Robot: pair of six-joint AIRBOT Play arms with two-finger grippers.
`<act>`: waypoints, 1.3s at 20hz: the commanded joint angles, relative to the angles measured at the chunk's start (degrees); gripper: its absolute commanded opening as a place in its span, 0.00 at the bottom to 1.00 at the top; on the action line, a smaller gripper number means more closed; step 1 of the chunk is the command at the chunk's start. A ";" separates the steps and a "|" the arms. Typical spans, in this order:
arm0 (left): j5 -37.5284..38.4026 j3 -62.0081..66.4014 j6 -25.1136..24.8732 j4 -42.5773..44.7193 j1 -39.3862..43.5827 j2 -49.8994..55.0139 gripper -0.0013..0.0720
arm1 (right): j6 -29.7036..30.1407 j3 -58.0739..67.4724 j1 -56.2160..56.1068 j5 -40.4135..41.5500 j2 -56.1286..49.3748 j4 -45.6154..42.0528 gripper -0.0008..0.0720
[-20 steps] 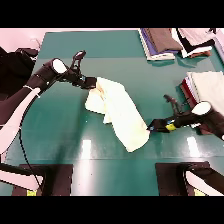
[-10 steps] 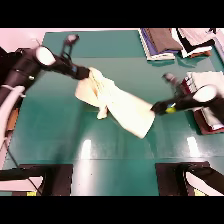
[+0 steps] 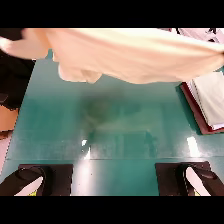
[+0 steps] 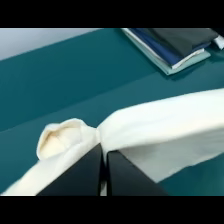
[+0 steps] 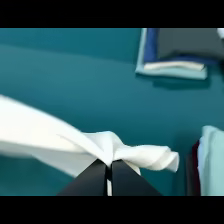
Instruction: Fold the shirts.
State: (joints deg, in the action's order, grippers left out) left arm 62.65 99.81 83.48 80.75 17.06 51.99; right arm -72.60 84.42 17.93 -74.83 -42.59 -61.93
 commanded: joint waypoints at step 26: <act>9.84 -13.53 0.48 -4.70 -21.42 29.97 0.71 | -9.53 20.81 -12.90 -10.47 -49.53 -8.13 0.68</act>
State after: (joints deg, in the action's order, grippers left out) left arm 65.47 85.03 83.35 81.95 1.72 82.43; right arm -83.53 103.83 4.34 -81.45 -93.49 -70.06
